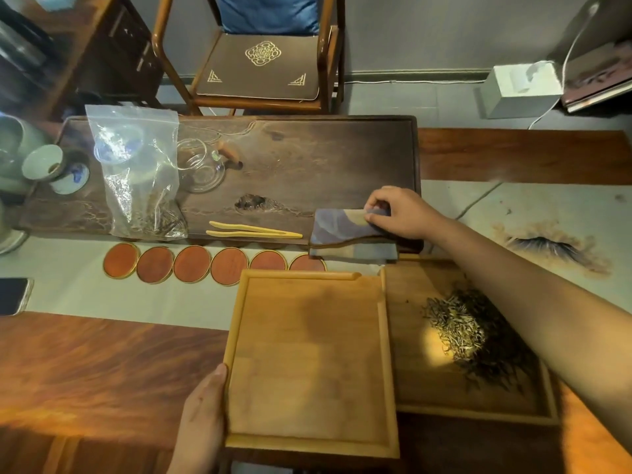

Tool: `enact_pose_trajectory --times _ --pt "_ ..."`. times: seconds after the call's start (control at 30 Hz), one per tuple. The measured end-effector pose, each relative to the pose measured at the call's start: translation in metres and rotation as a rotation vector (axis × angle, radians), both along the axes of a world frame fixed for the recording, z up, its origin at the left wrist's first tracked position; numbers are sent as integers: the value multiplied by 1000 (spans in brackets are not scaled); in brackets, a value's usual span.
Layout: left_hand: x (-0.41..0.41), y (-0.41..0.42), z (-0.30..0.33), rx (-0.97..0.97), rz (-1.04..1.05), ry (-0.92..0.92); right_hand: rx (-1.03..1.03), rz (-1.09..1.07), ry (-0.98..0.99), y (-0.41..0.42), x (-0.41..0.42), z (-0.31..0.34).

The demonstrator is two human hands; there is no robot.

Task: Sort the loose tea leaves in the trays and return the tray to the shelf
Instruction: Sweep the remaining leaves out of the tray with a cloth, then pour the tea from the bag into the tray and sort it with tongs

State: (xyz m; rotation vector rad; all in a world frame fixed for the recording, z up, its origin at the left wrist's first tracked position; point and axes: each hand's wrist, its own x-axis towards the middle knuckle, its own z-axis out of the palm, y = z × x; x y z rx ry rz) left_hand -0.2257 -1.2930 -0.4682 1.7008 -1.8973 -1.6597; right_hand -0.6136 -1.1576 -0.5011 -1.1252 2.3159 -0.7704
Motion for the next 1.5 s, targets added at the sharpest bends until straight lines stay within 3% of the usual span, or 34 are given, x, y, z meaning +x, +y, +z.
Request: enact_pose_trajectory --times 0.17,0.3,0.6,0.77,0.93,1.07,1.27,1.5 --pt "-2 0 6 -35 -38 49 86 0 66 3 7 5" --pt "0 0 8 -7 -3 63 -84 -317 139 25 49 18" --pt "6 3 18 -37 -8 145 -166 -557 -385 80 220 34" --pt "6 -30 15 -70 -97 201 -147 -609 -167 45 244 43" --pt "29 -79 1 17 -213 204 -154 -661 -38 10 283 32" --pt "62 -118 -15 28 -351 137 -119 -674 -117 -13 320 20" --pt "113 -144 -43 -191 -691 -40 1 -646 -123 -28 356 5" --pt "112 -138 -54 -262 -539 -105 95 -702 -93 -33 363 -13"
